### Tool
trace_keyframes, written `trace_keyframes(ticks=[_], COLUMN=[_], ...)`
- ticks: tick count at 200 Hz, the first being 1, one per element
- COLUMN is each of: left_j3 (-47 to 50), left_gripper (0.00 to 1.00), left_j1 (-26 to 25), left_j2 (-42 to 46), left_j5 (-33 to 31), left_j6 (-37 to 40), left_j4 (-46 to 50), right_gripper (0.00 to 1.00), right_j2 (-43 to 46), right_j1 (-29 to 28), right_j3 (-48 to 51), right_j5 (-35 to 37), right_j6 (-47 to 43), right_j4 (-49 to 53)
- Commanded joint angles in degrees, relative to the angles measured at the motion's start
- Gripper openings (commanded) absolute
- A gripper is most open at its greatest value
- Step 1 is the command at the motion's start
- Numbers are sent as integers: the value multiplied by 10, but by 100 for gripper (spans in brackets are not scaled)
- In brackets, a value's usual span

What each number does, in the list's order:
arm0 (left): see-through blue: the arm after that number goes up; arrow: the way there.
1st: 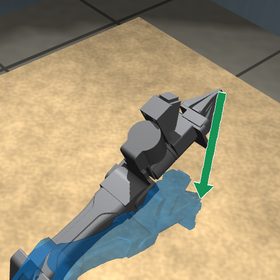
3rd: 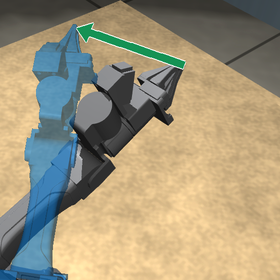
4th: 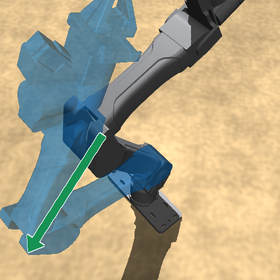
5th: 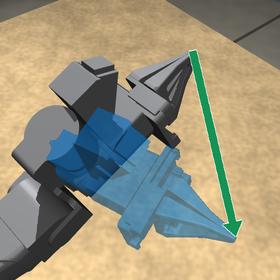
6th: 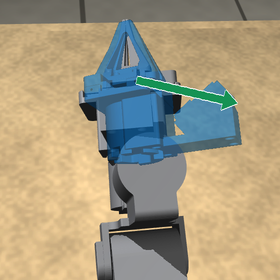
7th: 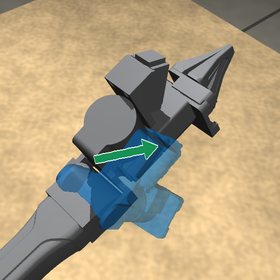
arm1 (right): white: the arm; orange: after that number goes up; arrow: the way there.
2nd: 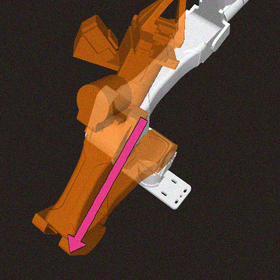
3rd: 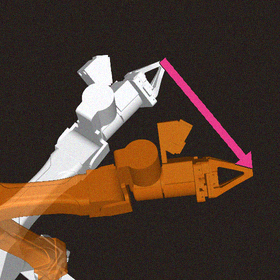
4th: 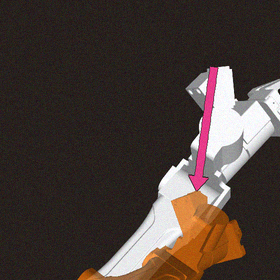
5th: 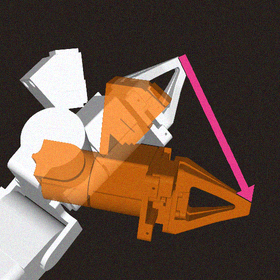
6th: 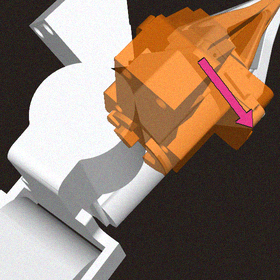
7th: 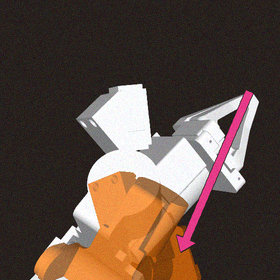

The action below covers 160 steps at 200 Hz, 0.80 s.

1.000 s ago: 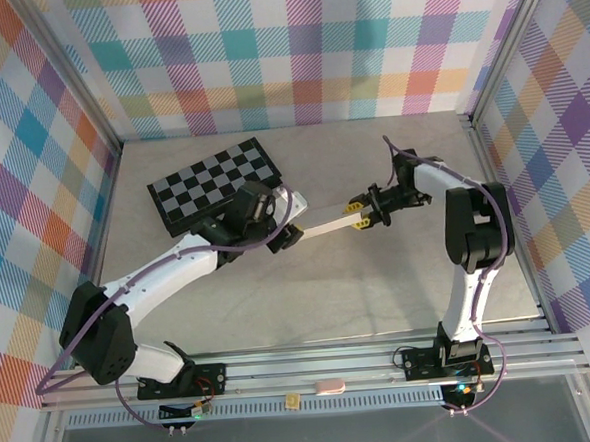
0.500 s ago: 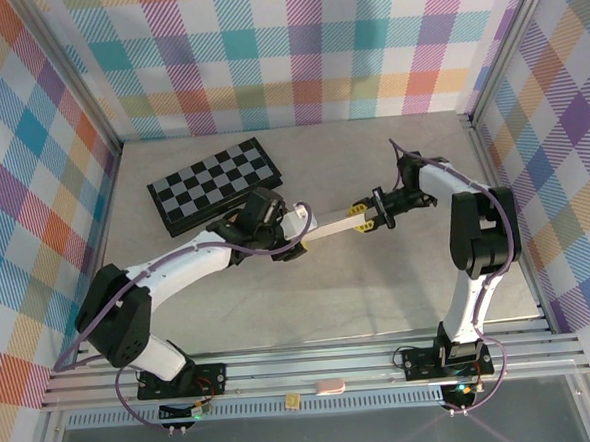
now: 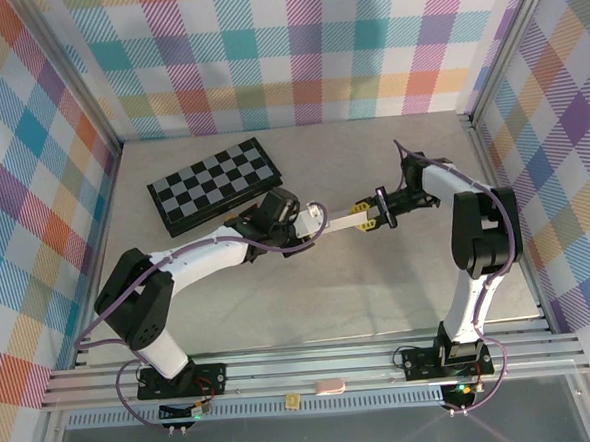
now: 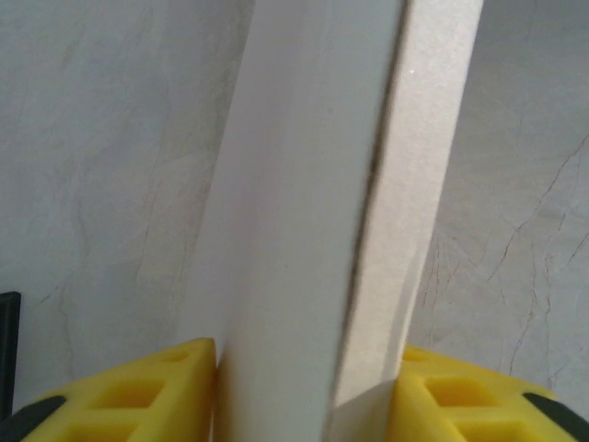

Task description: Fold the paper box

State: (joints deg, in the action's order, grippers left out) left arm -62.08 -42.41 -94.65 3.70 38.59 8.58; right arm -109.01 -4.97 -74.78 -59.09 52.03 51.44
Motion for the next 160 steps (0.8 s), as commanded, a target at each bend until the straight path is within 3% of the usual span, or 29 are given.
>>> trace_keyframes(ticks=[1, 34, 80, 111, 160], left_j3=[-28, -38, -69, -91, -149], left_gripper=[39, 29, 15, 14, 14], left_j1=[-6, -7, -7, -7, -7], left_j2=[-7, -3, -2, -4, -8], left_j5=[-1, 5, 32, 42, 50], left_j6=[-14, -21, -26, -32, -34], left_j4=[-9, 11, 69, 133, 260], right_gripper=[23, 25, 45, 61, 70], right_j2=[23, 23, 33, 60, 142], right_j1=[1, 4, 11, 17, 39], right_j3=[10, 13, 9, -18, -39], right_j5=[-21, -24, 1, 44, 146], right_j6=[15, 24, 15, -12, -44], right_j4=[4, -4, 4, 36, 85])
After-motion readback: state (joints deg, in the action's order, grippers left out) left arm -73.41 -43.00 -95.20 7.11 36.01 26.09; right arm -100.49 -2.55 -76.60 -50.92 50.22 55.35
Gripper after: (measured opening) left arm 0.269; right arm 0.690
